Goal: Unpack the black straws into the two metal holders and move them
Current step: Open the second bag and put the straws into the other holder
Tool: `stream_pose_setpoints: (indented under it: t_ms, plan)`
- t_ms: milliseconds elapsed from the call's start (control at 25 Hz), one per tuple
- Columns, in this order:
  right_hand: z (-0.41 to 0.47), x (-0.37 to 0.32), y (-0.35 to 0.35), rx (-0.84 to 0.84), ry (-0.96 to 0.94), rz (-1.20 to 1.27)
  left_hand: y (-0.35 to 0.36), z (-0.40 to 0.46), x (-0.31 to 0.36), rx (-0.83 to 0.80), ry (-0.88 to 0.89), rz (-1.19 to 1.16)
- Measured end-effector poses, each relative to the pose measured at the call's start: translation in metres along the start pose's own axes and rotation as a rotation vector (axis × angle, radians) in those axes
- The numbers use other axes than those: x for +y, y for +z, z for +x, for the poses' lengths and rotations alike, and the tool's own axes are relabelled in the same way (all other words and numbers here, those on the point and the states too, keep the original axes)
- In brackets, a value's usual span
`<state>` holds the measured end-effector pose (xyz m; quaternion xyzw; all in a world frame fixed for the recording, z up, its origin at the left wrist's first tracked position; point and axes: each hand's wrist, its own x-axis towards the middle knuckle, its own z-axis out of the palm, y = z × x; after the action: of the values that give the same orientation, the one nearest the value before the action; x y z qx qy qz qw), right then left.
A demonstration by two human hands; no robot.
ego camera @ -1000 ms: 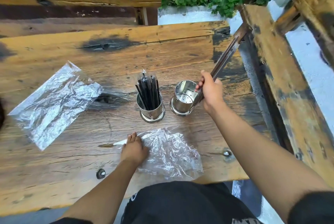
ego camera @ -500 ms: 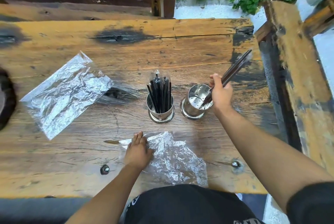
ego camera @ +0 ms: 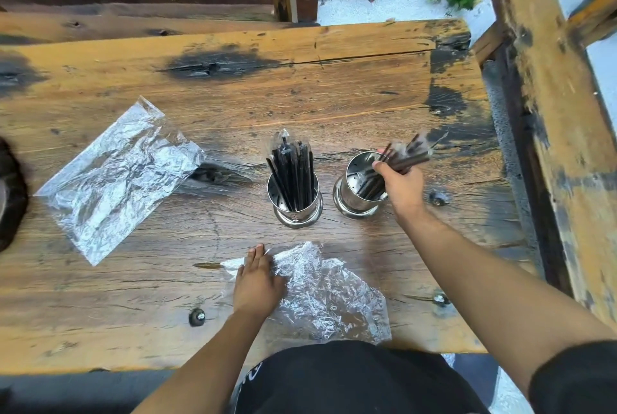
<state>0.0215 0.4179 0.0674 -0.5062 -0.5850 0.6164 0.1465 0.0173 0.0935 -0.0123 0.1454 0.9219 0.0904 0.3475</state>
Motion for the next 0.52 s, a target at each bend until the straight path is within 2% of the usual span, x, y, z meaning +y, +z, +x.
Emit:
stream_pose_setpoints:
  t_ms: [240, 520]
  plan:
    - [0.002, -0.006, -0.002, -0.005, -0.063, 0.042, -0.002, -0.002, 0.002, -0.002, -0.005, -0.020]
    - [0.004, -0.010, -0.003, -0.045, -0.105, -0.053, -0.003, -0.002, 0.002, -0.001, -0.007, -0.033]
